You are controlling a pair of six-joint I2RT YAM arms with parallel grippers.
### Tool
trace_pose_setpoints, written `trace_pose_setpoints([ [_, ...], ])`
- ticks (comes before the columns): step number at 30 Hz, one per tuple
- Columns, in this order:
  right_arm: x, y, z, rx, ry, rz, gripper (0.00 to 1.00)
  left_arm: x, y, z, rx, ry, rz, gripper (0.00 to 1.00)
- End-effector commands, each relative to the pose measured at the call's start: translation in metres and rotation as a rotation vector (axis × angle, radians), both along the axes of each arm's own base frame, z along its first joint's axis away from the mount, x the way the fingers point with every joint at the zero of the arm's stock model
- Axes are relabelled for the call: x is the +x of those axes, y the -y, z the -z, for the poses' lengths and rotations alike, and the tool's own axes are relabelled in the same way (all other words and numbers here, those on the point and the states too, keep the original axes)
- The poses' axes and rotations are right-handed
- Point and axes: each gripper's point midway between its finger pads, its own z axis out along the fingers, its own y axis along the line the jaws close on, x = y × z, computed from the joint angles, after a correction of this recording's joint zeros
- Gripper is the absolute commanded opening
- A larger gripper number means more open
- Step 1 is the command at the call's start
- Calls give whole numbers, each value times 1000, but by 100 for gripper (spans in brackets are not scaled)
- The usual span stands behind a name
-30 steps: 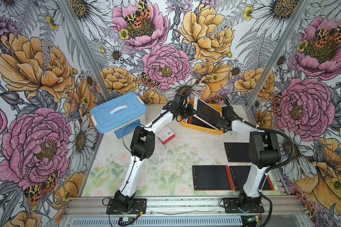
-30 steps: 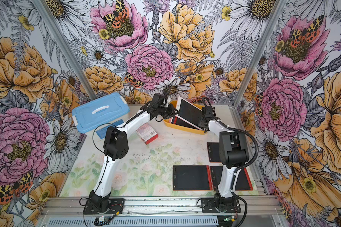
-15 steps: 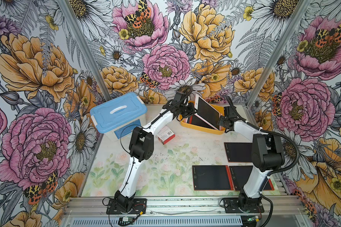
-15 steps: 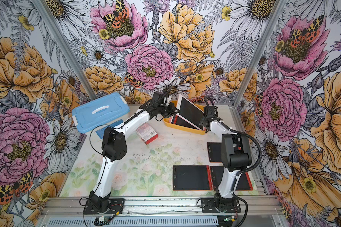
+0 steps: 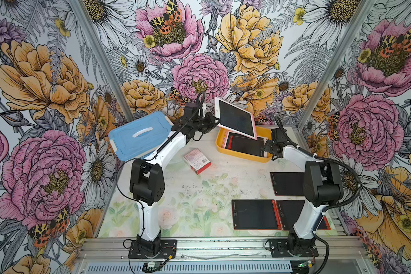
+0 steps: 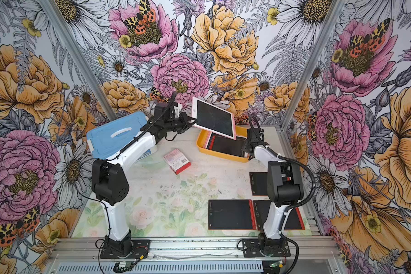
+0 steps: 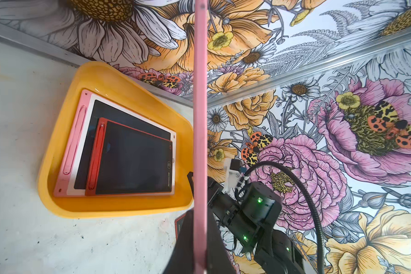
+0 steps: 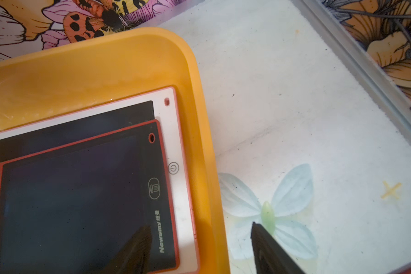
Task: Take out the writing tablet from the storage box
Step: Pick up the writing tablet from the storage box, then place the writing tablet at the center of the board.
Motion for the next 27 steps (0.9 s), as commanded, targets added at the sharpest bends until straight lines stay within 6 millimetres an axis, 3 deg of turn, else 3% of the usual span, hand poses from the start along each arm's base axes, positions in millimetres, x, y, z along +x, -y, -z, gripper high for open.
trace_pose_setpoints([
  [1,11,2,-3,19,25,14,69,-17,-20,-47,0,140,-23,0],
  [7,14,2,-21,19,63,11,70,-55,-37,-42,14,127,-16,0],
  [11,12,3,-46,10,113,7,79,-80,-44,-35,19,109,-23,0],
  [15,6,0,-69,18,158,-8,89,-106,-37,-25,11,100,-14,0],
  [20,-7,-11,-97,38,217,-36,99,-134,-30,-12,-18,86,-18,0],
  [27,-40,-39,-134,47,299,-90,99,-172,-32,15,-8,52,-61,0],
])
